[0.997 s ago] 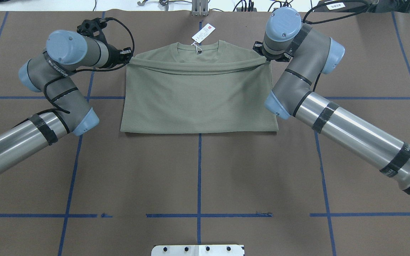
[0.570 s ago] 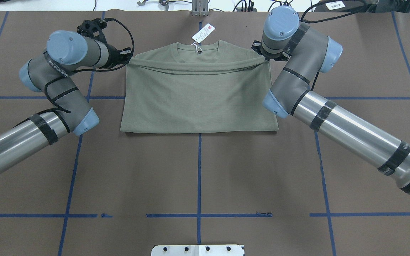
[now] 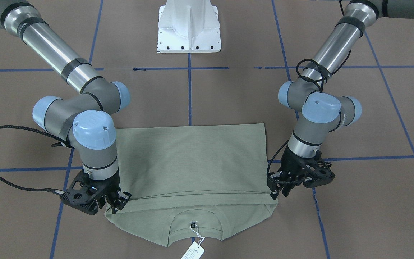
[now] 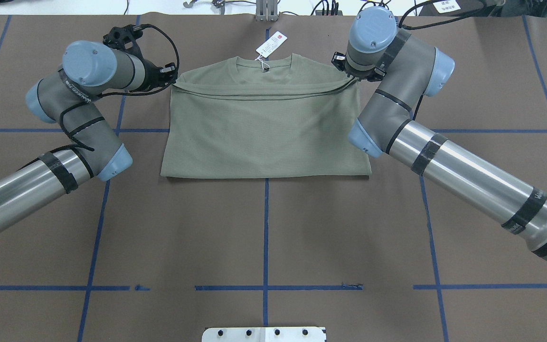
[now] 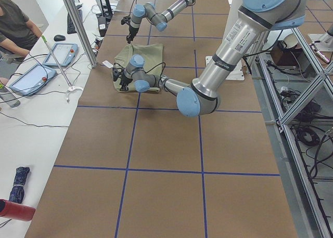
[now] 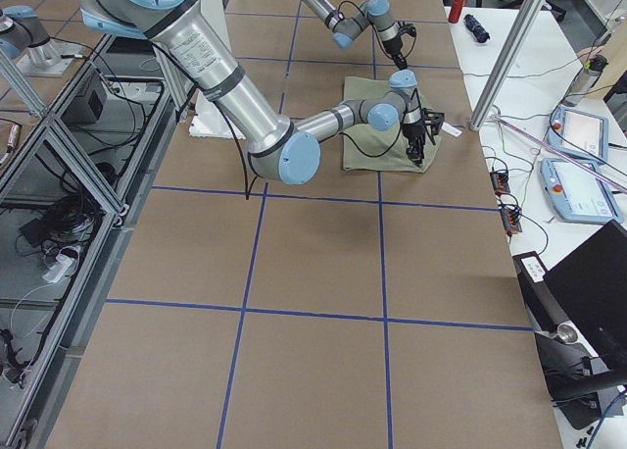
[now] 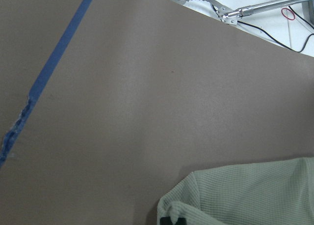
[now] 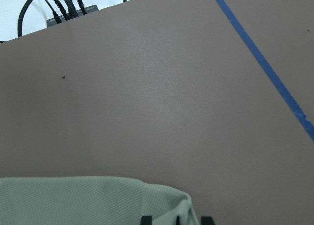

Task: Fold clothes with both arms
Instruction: 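Lower the hem near the collar and open both grippers, then move the right gripper to the folded edge corner and grasp it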

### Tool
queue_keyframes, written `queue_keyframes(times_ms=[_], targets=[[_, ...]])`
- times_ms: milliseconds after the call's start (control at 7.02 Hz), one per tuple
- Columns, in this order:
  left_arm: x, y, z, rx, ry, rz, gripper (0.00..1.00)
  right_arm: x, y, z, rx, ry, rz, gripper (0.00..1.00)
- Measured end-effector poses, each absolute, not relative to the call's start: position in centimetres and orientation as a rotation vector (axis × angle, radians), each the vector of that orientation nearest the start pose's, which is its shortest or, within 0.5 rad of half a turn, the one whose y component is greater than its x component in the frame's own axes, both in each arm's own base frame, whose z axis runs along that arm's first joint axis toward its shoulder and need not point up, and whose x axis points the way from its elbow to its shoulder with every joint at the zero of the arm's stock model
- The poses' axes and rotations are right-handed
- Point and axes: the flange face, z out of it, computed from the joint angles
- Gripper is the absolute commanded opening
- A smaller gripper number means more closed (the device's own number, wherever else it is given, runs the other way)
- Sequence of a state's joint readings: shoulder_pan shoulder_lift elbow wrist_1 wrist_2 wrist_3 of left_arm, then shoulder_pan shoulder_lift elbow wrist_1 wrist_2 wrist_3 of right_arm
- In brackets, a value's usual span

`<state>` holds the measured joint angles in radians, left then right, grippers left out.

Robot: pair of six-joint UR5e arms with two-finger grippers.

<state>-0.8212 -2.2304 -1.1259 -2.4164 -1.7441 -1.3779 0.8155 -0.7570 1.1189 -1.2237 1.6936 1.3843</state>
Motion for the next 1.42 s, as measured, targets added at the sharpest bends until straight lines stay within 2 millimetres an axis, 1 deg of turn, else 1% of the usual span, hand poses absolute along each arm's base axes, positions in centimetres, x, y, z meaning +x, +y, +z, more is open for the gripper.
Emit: queue_keyframes(times_ms=[142, 285, 427, 570, 712, 855, 997, 1140, 1425], targets=[[44.4, -64.9, 37.4, 0.384, 1.017, -0.475, 0.62, -46.4, -67.1, 31.7, 0.245, -0.716, 0.559, 0.78], [44.2, -64.8, 37.3, 0.39, 1.028, -0.474, 0.62, -44.8, -65.0, 31.5, 0.235, -0.763, 0.563, 0.81], [44.1, -64.7, 37.4, 0.394, 1.036, -0.472, 0.62, -42.8, -61.2, 32.3, 0.209, -0.817, 0.592, 0.82], [44.0, -64.7, 37.4, 0.394, 1.04, -0.471, 0.62, -41.6, -56.9, 33.3, 0.168, -0.86, 0.64, 0.82], [44.0, -64.7, 37.3, 0.395, 1.044, -0.471, 0.62, -41.2, -52.8, 34.5, 0.111, -0.888, 0.691, 0.82], [43.9, -64.6, 37.1, 0.396, 1.048, -0.471, 0.62, -41.5, -49.6, 35.4, 0.047, -0.899, 0.744, 0.82], [43.8, -64.5, 37.0, 0.397, 1.053, -0.47, 0.62, -42.5, -47.2, 36.0, -0.006, -0.901, 0.793, 0.82], [43.8, -64.4, 36.9, 0.398, 1.055, -0.47, 0.62, -43.6, -45.8, 36.5, -0.032, -0.894, 0.82, 0.82], [43.8, -64.3, 36.6, 0.399, 1.059, -0.469, 0.62, -44.9, -44.7, 37.2, -0.045, -0.877, 0.828, 0.82]])
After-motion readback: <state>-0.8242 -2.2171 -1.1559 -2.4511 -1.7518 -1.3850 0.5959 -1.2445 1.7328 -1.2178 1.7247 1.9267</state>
